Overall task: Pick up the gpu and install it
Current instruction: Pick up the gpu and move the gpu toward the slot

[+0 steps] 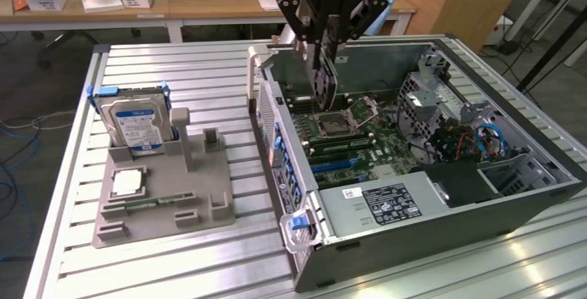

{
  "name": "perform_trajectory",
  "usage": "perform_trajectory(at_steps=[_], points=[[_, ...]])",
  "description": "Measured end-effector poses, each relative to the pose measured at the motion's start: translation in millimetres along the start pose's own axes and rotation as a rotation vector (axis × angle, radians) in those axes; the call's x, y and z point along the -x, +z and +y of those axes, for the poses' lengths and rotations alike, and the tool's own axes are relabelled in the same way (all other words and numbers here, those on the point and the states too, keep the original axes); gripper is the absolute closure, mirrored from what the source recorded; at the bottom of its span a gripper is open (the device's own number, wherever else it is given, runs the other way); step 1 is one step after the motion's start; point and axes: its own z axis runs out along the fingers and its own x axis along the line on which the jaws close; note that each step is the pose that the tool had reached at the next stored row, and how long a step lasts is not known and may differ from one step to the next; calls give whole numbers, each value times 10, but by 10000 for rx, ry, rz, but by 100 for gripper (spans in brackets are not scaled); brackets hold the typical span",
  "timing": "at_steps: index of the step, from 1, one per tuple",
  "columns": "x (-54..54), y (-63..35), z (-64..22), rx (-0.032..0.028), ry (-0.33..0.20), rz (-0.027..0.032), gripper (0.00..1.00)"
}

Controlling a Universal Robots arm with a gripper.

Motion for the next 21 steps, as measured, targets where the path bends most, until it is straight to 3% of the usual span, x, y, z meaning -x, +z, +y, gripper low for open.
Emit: perform_trajectory(at_steps=[6,21], points=[[85,4,5,1,0,-1,74],[175,13,11,1,0,-1,74]])
